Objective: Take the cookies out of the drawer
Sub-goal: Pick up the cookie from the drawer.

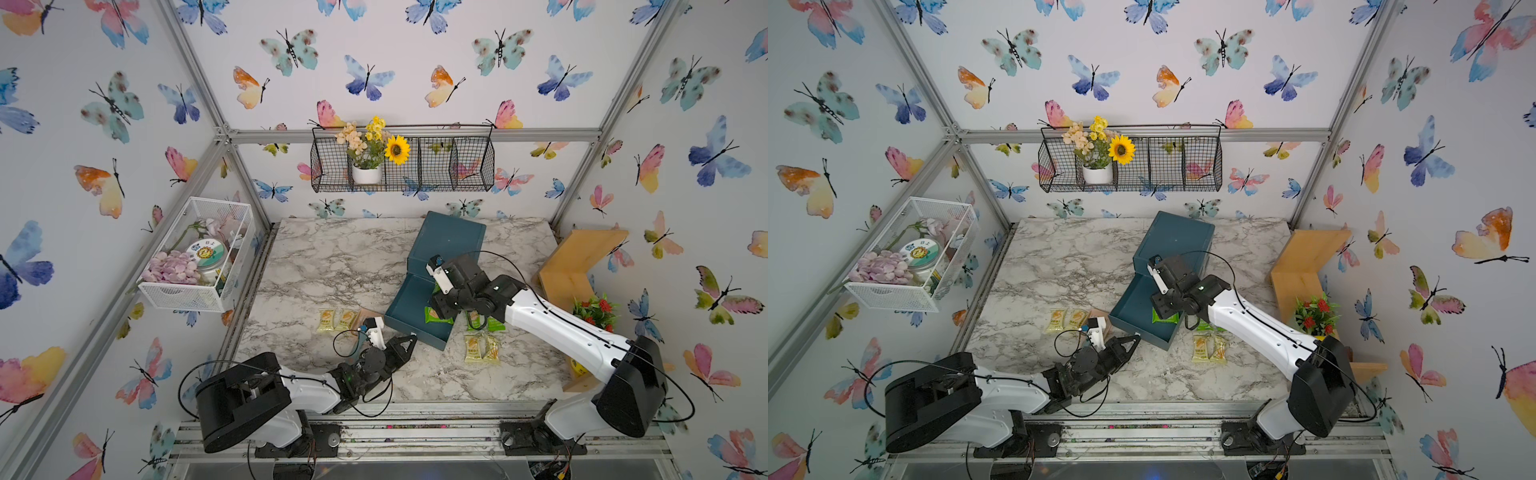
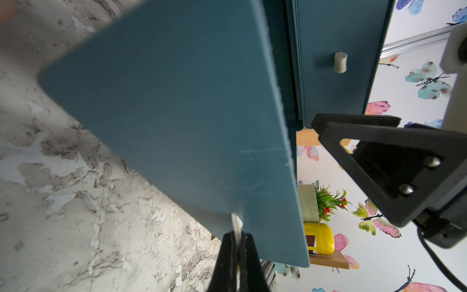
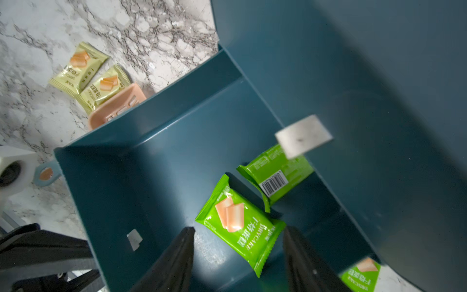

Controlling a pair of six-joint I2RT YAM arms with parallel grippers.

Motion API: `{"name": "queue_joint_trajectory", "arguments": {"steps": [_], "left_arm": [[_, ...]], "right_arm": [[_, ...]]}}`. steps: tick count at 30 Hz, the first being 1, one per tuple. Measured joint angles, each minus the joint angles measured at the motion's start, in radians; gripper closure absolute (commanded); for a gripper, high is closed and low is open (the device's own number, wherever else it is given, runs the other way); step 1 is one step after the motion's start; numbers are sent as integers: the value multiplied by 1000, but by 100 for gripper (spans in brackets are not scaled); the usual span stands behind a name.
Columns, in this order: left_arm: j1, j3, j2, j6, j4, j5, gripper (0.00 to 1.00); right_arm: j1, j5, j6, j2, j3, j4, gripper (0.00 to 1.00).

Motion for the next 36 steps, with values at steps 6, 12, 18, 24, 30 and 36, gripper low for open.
{"name": "queue_joint_trajectory", "arguments": {"steps": [6,12,18,24,30,36], "left_arm": [[0,0,0,0,0,0,100],[0,0,-6,0,-3,-1,100],[0,0,-9,0,-2,-1,100],[0,-2,-10,0,-2,-1,100],[0,-6,-13,0,1,-1,100],[0,-20,-28,0,-3,-1,100]], "right_arm": [[42,36,9,86,22,-29,35],[42,65,-139,122,72,-121,28],[42,65,-325,158,129,-191,25],[34,42,-500,202,166,-240,25],[2,4,-641,216,236,-246,24],[-24,-39,-736,269,284,-270,25]]}}
